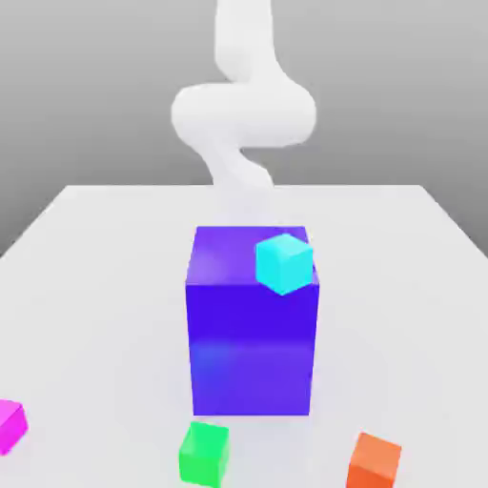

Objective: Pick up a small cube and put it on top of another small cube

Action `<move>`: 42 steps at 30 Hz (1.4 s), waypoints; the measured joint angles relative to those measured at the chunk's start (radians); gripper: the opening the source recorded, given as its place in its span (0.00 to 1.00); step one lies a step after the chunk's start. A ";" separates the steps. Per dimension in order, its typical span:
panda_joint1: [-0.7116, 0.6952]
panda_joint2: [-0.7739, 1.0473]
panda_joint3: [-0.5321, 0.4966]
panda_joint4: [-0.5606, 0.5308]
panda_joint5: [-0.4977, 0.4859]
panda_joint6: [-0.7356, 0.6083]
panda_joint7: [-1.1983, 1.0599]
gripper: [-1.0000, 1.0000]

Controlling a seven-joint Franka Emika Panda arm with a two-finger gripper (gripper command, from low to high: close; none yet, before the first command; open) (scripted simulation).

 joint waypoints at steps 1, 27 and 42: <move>-0.033 0.040 0.011 0.001 -0.015 0.010 0.049 0.50; -0.517 0.961 -0.042 0.007 -0.069 0.287 1.002 0.50; -0.577 1.222 -0.034 0.039 0.042 0.451 1.045 0.00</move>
